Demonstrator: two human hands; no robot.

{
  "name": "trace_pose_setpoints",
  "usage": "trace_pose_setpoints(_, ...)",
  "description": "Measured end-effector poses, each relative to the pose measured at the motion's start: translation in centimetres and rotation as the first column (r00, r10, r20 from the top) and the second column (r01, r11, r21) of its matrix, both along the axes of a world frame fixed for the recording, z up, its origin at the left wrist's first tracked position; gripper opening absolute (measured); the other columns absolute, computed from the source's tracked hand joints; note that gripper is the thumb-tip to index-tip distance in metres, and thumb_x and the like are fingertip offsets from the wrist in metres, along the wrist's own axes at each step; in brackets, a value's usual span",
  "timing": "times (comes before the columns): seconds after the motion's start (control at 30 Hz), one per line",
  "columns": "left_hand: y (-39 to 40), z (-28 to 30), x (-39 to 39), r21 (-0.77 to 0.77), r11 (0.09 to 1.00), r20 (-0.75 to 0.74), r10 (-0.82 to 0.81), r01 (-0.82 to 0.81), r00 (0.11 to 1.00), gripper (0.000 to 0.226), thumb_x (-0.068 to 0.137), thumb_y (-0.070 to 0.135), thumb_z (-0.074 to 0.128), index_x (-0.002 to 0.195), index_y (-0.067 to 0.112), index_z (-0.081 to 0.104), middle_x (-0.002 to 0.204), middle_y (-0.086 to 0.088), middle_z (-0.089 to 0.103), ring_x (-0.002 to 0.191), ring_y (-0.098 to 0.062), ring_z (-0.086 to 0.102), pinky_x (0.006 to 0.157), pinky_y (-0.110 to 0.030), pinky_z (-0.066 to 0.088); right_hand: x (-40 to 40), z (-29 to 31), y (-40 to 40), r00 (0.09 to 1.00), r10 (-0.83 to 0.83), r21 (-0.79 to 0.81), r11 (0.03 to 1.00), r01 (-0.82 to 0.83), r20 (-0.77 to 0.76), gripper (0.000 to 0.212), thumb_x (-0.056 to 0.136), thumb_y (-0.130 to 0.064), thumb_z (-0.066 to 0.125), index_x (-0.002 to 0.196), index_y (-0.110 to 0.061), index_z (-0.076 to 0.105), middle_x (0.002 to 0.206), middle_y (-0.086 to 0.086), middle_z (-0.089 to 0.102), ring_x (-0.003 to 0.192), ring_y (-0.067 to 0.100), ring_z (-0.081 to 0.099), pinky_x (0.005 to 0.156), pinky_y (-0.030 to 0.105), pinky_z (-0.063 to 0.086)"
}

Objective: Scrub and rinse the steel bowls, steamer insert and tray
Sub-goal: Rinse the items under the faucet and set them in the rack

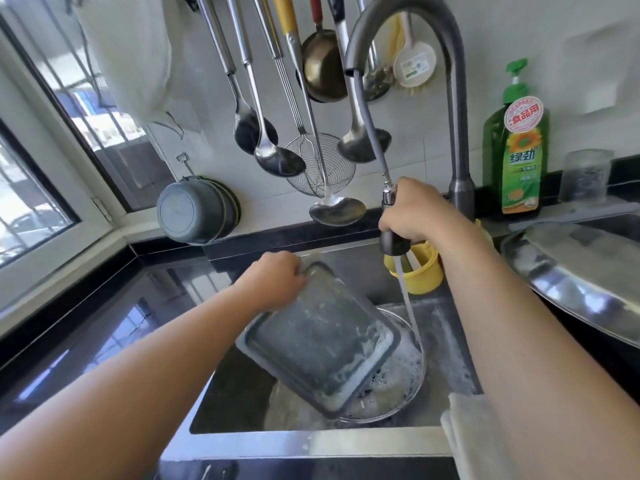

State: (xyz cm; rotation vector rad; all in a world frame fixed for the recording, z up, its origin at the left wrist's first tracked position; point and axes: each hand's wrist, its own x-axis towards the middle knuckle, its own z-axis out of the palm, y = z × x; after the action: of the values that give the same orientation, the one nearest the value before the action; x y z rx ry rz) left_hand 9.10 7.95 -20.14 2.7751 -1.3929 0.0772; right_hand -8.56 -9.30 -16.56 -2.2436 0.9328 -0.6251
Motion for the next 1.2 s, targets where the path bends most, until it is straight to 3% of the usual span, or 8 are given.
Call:
trace_pose_setpoints(0.13, 2.1, -3.3, -0.4, -0.19, 0.956, -0.313, 0.157, -0.223, 0.937, 0.028, 0.097, 0.022, 0.056, 0.069, 0.014, 0.058, 0.071, -0.004, 0.062, 0.067, -0.02, 0.059, 0.054, -0.03, 0.043, 1.2, -0.4, 0.7, 0.997, 0.056, 0.081, 0.995, -0.06, 0.053, 0.034, 0.081, -0.016, 0.074, 0.108, -0.013, 0.053, 0.097, 0.007, 0.06, 0.085, 0.025, 0.061, 0.079, 0.047, 0.06)
trace_pose_setpoints(0.27, 3.6, -6.5, -0.3, -0.269, 0.802, -0.785, 0.138, -0.534, 0.604, 0.014, 0.102, 0.011, 0.059, 0.096, 0.004, 0.07, 0.091, -0.018, 0.077, 0.079, -0.032, 0.076, 0.067, -0.05, 0.065, 2.8, -1.0, 1.8, 0.971, 0.091, 0.21, 0.968, -0.139, 0.221, 0.037, 0.079, -0.013, 0.076, 0.109, -0.015, 0.053, 0.105, 0.008, 0.062, 0.093, 0.028, 0.064, 0.074, 0.048, 0.063)
trace_pose_setpoints(0.4, 4.7, -9.1, 0.0, -0.207, 0.74, -0.923, 0.069, -0.64, 0.379, 0.014, 0.105, 0.005, 0.055, 0.113, 0.007, 0.066, 0.101, -0.02, 0.078, 0.083, -0.036, 0.076, 0.065, -0.049, 0.063, 4.4, -1.6, 2.8, 0.929, 0.077, 0.271, 0.945, -0.184, 0.362, 0.042, 0.07, -0.018, 0.077, 0.106, -0.02, 0.055, 0.105, 0.005, 0.065, 0.096, 0.027, 0.065, 0.074, 0.05, 0.063)
trace_pose_setpoints(0.53, 5.1, -10.8, 0.3, -0.159, 0.688, -0.965, 0.044, -0.708, 0.26, 0.015, 0.106, 0.008, 0.055, 0.112, 0.006, 0.069, 0.097, -0.02, 0.078, 0.085, -0.037, 0.074, 0.08, -0.058, 0.061, 5.1, -1.6, 3.4, 0.889, 0.113, 0.346, 0.893, -0.286, 0.444, 0.039, 0.08, -0.008, 0.076, 0.112, -0.016, 0.055, 0.106, 0.002, 0.066, 0.102, 0.026, 0.066, 0.077, 0.05, 0.063)
trace_pose_setpoints(0.63, 5.0, -11.4, 0.3, -0.166, 0.662, -0.974, 0.008, -0.731, 0.228, 0.02, 0.108, 0.016, 0.053, 0.109, 0.006, 0.071, 0.088, -0.014, 0.079, 0.083, -0.033, 0.074, 0.073, -0.049, 0.06, 5.4, -1.7, 3.6, 0.859, 0.136, 0.377, 0.857, -0.352, 0.493, 0.039, 0.084, -0.002, 0.074, 0.117, -0.014, 0.056, 0.099, -0.007, 0.069, 0.102, 0.021, 0.067, 0.081, 0.052, 0.061)
trace_pose_setpoints(0.9, 4.5, -10.0, 1.2, -0.173, 0.668, -0.982, -0.065, -0.724, 0.175, 0.024, 0.11, 0.02, 0.045, 0.117, 0.015, 0.067, 0.102, -0.008, 0.079, 0.096, -0.028, 0.072, 0.083, -0.047, 0.058, 6.0, -1.5, 4.2, 0.835, 0.159, 0.416, 0.808, -0.416, 0.526, 0.043, 0.083, -0.001, 0.075, 0.121, -0.006, 0.055, 0.116, 0.013, 0.067, 0.102, 0.026, 0.069, 0.074, 0.047, 0.063)
trace_pose_setpoints(1.07, 4.5, -9.0, 1.0, -0.202, 0.725, -0.977, -0.098, -0.659, 0.192, 0.031, 0.112, 0.017, 0.038, 0.122, 0.013, 0.067, 0.115, -0.015, 0.075, 0.108, -0.032, 0.066, 0.105, -0.058, 0.049, 6.1, -1.4, 4.3, 0.816, 0.166, 0.44, 0.773, -0.456, 0.554, 0.046, 0.084, 0.0, 0.075, 0.123, -0.006, 0.052, 0.119, 0.015, 0.065, 0.104, 0.027, 0.069, 0.076, 0.051, 0.063)
trace_pose_setpoints(1.2, 4.5, -8.4, 0.7, -0.255, 0.759, -0.956, -0.105, -0.599, 0.273, 0.032, 0.112, 0.02, 0.037, 0.119, 0.015, 0.068, 0.117, -0.015, 0.076, 0.109, -0.034, 0.071, 0.102, -0.058, 0.052, 6.1, -1.3, 4.4, 0.818, 0.171, 0.437, 0.775, -0.456, 0.549, 0.045, 0.084, -0.001, 0.075, 0.122, -0.005, 0.053, 0.118, 0.015, 0.065, 0.104, 0.027, 0.068, 0.076, 0.05, 0.063)
